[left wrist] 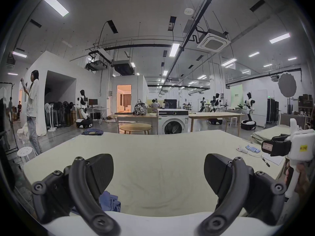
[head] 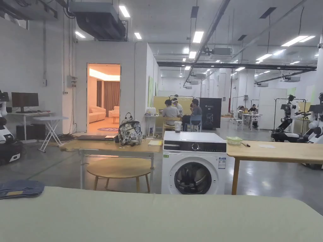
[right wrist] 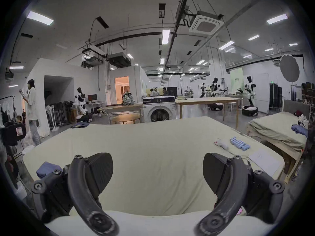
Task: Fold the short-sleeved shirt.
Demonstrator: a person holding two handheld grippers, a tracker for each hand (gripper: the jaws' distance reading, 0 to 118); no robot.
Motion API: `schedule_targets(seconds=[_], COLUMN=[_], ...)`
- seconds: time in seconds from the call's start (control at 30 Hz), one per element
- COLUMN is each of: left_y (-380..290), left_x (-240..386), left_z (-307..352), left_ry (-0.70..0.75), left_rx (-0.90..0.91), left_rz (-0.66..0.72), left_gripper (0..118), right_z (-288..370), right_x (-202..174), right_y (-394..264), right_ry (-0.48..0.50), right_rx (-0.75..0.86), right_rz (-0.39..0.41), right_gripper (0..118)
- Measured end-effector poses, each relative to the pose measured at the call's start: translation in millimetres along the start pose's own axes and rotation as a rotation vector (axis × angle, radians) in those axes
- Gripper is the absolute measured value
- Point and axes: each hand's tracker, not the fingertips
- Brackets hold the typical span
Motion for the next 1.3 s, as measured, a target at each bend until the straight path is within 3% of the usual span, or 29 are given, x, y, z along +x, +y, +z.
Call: schedule_targets(seconds=[0.2, 0.43, 0.9, 1.3], left_y=[3.2, 7.2, 6.4, 2.1], left_x=[0.5, 1.5, 5.1, 8.2], left_z=[0.6, 3.2, 0.6, -5.2], left_ry=[0.010, -0.013, -0.037, -0.049], left_rx=[-0.014, 0.010, 0.000, -0.030], left_rz=[0.006, 0.021, 0.031, 0.024], left_gripper=[108, 108, 108, 108], right_z=[0.0, -3.5, -7.7, -18.8], right_x=[-5.0, -5.7, -4.3, -9.4], right_y=[7.1, 9.9, 5.1, -0.6], right_ry=[-0.071, -0.056, -0.032, -0.075], right_rx=[-0.025, -0.050, -0.107, -0.182], right_rz=[-0.001, -0.068, -0.089, -0.119], right_gripper=[107, 108, 108, 108])
